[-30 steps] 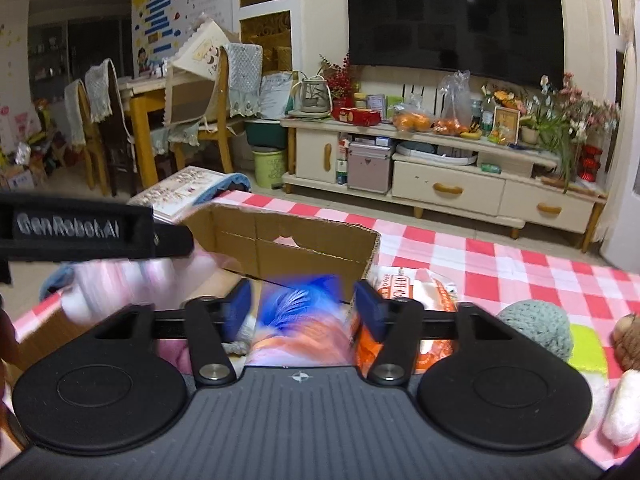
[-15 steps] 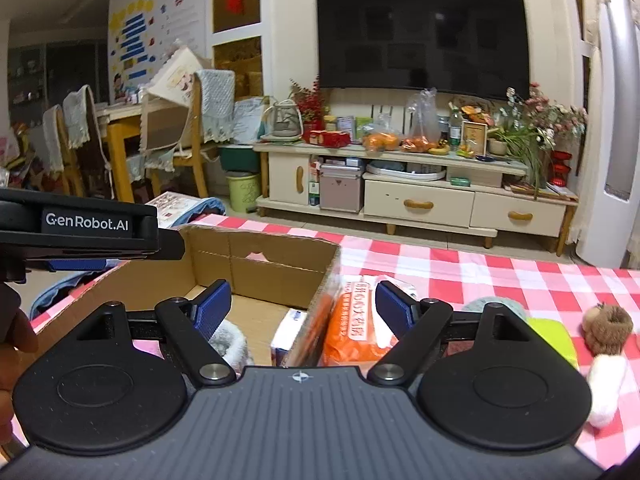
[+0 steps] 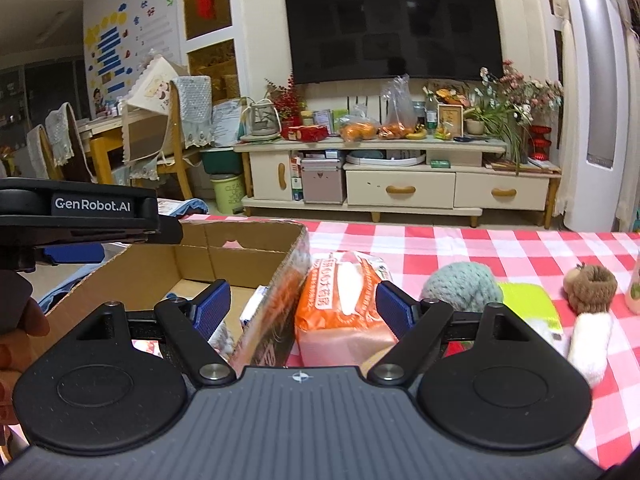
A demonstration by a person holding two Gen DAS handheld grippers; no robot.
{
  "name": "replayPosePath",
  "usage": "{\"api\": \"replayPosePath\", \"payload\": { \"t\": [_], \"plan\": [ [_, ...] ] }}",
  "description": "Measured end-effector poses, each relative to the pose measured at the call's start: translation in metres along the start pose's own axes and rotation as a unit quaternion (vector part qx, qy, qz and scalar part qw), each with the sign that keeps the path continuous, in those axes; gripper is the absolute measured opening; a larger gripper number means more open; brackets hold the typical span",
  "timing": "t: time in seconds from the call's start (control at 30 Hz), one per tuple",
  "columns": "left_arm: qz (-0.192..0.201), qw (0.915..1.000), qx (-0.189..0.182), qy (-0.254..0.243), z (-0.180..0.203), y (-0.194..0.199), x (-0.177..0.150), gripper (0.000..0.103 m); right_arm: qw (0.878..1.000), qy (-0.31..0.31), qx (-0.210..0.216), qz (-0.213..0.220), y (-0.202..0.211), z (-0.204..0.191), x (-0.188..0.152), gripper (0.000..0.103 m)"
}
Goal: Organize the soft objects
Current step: 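Move both tools back over the remaining items on the table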
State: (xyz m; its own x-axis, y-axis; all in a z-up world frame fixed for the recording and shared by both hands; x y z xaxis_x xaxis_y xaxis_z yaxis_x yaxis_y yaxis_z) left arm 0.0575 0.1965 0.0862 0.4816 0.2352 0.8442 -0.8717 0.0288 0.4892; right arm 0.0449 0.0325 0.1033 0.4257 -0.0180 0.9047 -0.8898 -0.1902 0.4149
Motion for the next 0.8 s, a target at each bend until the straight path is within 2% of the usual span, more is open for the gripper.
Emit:
{"api": "replayPosePath", "payload": {
  "t": [0.2, 0.3, 0.8],
  "plan": [
    [-0.007, 0.9999, -0.004, -0.006, 0.009, -0.002, -0.003, 0.089, 1.000, -0.017, -0.008, -0.005, 0.003, 0.006, -0.004, 0.101],
    [-0.008, 0.9999, -0.008, -0.012, 0.015, -0.003, -0.005, 0.096, 0.999, -0.030, -0.012, -0.008, 0.004, 0.010, -0.008, 0.101],
    [-0.008, 0.9987, -0.028, -0.041, 0.046, -0.006, -0.013, 0.096, 0.997, -0.061, -0.054, -0.004, 0.013, 0.026, -0.021, 0.103]
  ]
}}
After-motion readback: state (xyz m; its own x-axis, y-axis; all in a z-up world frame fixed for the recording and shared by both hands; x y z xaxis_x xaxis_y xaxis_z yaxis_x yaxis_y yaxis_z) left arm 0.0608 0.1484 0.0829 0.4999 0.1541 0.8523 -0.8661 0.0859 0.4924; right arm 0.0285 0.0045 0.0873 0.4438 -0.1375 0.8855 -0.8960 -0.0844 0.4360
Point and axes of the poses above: each gripper's, at about its wrist camera, not at the fingertips, and y roughly against the way its jaws point, z to its right, x to its top, the point moved 9 cm from there along -y, roughly the way its jaws point, and after that the axes turned 3 degrees about -x, right-handed, at the moved point
